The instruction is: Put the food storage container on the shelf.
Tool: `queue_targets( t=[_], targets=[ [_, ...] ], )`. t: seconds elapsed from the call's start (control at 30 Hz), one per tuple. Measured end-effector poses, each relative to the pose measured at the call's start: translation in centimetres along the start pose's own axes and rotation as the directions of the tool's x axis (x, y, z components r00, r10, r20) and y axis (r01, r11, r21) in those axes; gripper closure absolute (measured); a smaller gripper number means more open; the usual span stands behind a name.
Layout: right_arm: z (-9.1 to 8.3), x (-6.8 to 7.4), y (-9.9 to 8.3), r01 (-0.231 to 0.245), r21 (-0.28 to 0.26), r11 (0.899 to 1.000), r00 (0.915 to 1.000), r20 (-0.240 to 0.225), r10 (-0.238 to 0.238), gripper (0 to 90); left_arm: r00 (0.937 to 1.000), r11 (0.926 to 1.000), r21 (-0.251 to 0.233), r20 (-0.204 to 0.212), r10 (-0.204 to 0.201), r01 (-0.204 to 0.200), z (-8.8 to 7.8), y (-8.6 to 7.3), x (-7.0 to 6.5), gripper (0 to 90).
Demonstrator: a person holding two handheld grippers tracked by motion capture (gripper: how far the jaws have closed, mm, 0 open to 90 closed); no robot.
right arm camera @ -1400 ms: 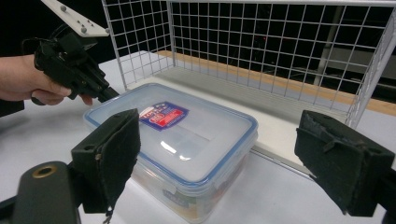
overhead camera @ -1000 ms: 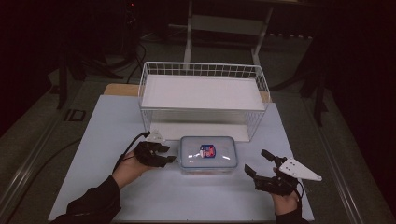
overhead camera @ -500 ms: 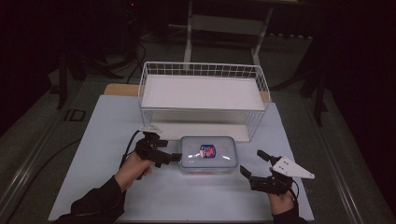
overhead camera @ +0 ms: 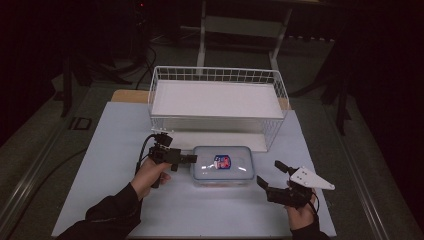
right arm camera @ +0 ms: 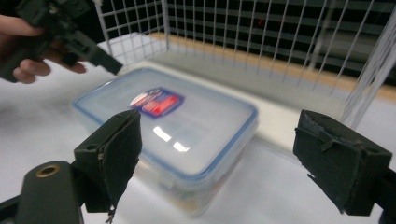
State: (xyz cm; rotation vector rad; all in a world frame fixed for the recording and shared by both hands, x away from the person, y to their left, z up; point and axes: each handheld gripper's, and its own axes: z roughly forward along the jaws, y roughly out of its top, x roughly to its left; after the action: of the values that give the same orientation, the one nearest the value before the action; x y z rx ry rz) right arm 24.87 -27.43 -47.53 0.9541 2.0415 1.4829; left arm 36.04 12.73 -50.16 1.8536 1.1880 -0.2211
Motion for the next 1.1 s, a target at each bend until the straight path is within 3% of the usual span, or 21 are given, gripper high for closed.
queue_targets(
  t=[0.03, 0.17, 0.27, 0.4, 0.43, 0.53, 0.6, 0.63, 0.7, 0.83, 0.93, 0.97, 1.1],
  targets=[
    [0.0, 0.0, 0.0, -0.021, 0.008, 1.0, 0.9997, -0.013, 0.021, 15.2, 0.9999, 0.9999, 0.011, 0.009, -0.009, 0.009, 0.3, 0.0, 0.1, 7.0],
    [-0.2, 0.0, 0.1, -0.006, -0.015, 1.0, 0.9998, -0.019, 0.006, 15.4, 0.9962, 0.9959, 0.056, 0.046, -0.073, 0.071, 0.9, 0.0, 0.8, 11.4],
    [-0.1, 0.2, 0.1, 0.004, -0.003, 1.0, 0.9998, -0.018, -0.004, 14.3, 0.9863, 0.9881, 0.084, 0.092, -0.137, 0.129, 1.2, -0.1, 1.2, 15.1],
    [0.2, 0.2, 0.0, -0.003, 0.02, 1.0, 0.9997, -0.024, 0.004, 13.5, 0.9754, 0.9816, 0.117, 0.144, -0.167, 0.151, 1.5, -0.5, 1.7, 23.2],
    [0.3, 0.2, -0.1, -0.006, 0.029, 1.0, 0.9995, -0.03, 0.007, 13.2, 0.9723, 0.9797, 0.126, 0.155, -0.175, 0.156, 1.6, -0.6, 2.0, 28.8],
    [0.4, 0.2, -0.2, -0.009, 0.039, 0.999, 0.9995, -0.03, 0.01, 13.2, 0.9556, 0.9745, 0.133, 0.211, -0.206, 0.181, 1.6, -0.9, 2.3, 38.2],
    [0.4, 0.3, -0.1, -0.007, 0.038, 0.999, 0.9995, -0.03, 0.008, 13.1, 0.9555, 0.977, 0.131, 0.222, -0.194, 0.168, 1.6, -0.8, 2.1, 44.9],
    [0.4, 0.3, -0.1, -0.007, 0.038, 0.999, 0.9994, -0.034, 0.009, 13.0, 0.9584, 0.9777, 0.132, 0.214, -0.189, 0.163, 1.5, -0.7, 2.0, 46.2],
    [0.4, 0.3, -0.1, -0.007, 0.043, 0.999, 0.9993, -0.036, 0.009, 13.1, 0.9584, 0.9771, 0.134, 0.212, -0.191, 0.165, 1.6, -0.7, 2.0, 46.3],
    [0.4, 0.3, -0.1, -0.017, 0.044, 0.999, 0.9991, -0.039, 0.019, 13.0, 0.955, 0.9755, 0.131, 0.217, -0.202, 0.177, 1.4, -0.6, 2.1, 49.2],
    [0.4, 0.0, -0.1, -0.037, 0.042, 0.998, 0.9983, -0.044, 0.039, 12.8, 0.9582, 0.9794, 0.117, 0.216, -0.187, 0.165, 1.1, -0.7, 1.8, 51.1],
    [0.4, -0.2, 0.0, -0.05, 0.041, 0.998, 0.9975, -0.049, 0.052, 12.7, 0.9621, 0.9821, 0.111, 0.211, -0.173, 0.152, 1.0, -0.8, 1.5, 51.8],
    [0.8, -1.0, 0.0, -0.133, 0.054, 0.99, 0.9888, -0.062, 0.136, 12.1, 0.9721, 0.9902, 0.091, 0.2, -0.123, 0.106, 0.6, -1.0, 0.7, 53.7]
  ],
)
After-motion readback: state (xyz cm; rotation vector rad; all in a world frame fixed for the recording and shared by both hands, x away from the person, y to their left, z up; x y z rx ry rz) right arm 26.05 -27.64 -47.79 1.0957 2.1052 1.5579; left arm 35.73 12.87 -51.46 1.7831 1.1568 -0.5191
